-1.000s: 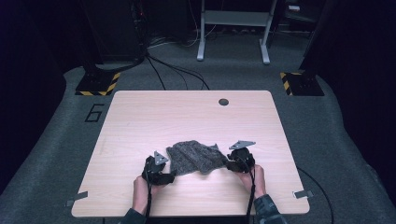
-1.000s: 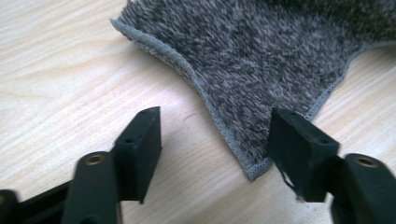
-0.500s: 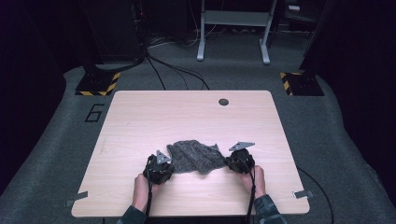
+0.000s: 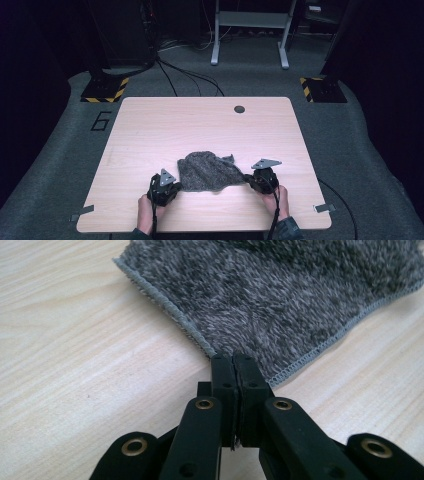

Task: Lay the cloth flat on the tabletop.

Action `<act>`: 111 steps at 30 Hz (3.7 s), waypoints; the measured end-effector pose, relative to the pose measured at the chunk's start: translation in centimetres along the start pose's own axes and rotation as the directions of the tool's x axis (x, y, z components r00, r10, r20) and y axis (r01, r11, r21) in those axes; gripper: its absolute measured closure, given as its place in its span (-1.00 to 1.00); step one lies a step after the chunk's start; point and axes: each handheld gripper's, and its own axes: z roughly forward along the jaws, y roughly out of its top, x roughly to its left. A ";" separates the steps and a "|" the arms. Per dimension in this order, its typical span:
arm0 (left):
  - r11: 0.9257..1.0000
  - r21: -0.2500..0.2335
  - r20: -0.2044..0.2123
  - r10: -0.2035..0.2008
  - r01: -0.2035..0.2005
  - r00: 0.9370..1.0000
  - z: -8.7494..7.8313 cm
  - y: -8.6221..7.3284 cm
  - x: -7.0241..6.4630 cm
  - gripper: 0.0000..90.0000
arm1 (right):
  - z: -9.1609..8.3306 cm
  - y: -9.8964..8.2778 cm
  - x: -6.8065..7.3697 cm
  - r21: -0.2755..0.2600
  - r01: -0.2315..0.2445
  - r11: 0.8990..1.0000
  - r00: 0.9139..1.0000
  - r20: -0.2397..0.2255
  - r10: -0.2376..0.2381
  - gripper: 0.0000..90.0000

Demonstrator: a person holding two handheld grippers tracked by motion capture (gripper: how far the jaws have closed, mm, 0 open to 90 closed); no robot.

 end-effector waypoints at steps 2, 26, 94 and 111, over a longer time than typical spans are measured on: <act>0.999 -0.035 -0.012 -0.020 0.020 1.000 0.3 0.8 0.8 0.98 | 0.4 0.3 -0.5 0.000 -0.006 1.000 1.000 0.010 0.006 0.99; 0.972 -0.215 -0.070 0.077 -0.091 0.995 -4.4 8.7 4.3 0.99 | -4.7 10.2 -1.1 -0.184 0.001 0.983 0.999 0.033 0.005 0.98; 0.996 -0.077 0.029 0.056 -0.053 0.998 -1.8 1.7 2.5 0.96 | -2.3 1.2 -0.2 -0.047 -0.021 0.999 1.000 -0.005 0.021 0.96; 0.998 -0.062 0.002 -0.031 0.032 1.000 -1.7 2.3 4.4 -0.40 | -2.2 1.0 -1.7 -0.092 -0.107 0.990 0.994 -0.006 0.107 -0.48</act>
